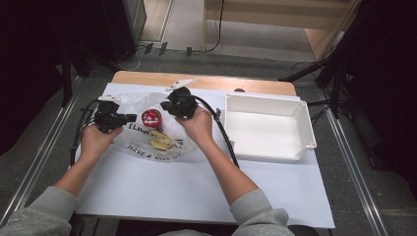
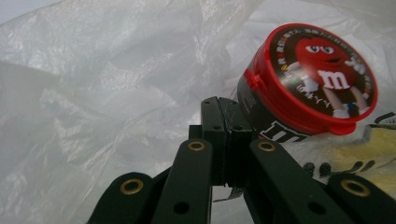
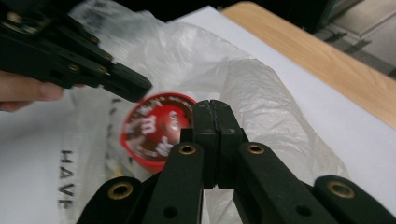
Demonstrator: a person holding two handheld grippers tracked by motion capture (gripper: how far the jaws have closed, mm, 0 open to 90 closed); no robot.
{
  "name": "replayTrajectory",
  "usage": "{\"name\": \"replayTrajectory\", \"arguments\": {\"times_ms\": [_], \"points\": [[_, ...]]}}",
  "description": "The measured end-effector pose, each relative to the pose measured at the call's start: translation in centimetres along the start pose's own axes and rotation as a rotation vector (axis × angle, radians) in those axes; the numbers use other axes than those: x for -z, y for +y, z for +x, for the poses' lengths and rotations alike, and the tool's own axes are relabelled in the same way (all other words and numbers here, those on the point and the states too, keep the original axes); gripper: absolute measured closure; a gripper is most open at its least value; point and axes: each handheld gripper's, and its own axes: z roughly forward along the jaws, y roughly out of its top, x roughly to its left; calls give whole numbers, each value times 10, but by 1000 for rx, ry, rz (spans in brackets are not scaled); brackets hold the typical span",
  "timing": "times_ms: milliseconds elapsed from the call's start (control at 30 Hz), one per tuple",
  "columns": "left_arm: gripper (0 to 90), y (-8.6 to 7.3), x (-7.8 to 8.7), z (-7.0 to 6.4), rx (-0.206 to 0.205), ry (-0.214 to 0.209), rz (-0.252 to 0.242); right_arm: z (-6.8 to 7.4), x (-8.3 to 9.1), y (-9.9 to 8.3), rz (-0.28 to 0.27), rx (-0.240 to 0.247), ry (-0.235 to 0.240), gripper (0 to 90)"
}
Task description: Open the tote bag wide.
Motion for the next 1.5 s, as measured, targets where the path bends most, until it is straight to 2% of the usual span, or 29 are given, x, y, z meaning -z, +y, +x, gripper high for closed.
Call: {"name": "replayTrajectory", "arguments": {"times_ms": [33, 167, 367, 467, 600, 667, 833, 900, 967, 1100, 1500], "points": [[900, -2, -1, 1, 5, -4, 1, -3, -3, 0, 20, -8, -8, 900], [900, -9, -5, 4, 15, -9, 22, -15, -14, -4, 21, -42, -28, 900], [900, -19, -8, 0, 5, -27, 46, -30, -31, -12, 55, -65, -64, 900], [900, -25, -8, -1, -15, -27, 65, -38, -40, -18, 56, -82, -80, 900], [900, -33, -4, -1, -4, -50, 53, -49, -52, -26, 58, -137, -76, 900], [900, -36, -2, -1, -22, -56, 52, -51, -57, -29, 65, -146, -89, 900], [900, -45, 2, -5, -44, -67, 51, -53, -64, -33, 84, -141, -118, 900], [900, -49, 2, -6, -44, -76, 60, -53, -65, -34, 84, -122, -129, 900], [900, -51, 3, -7, -58, -74, 75, -53, -67, -35, 82, -123, -128, 900], [900, -55, 4, -10, -66, -82, 77, -51, -71, -37, 99, -128, -128, 900], [900, -65, 11, -14, -70, -94, 85, -48, -81, -41, 114, -121, -144, 900]]}}
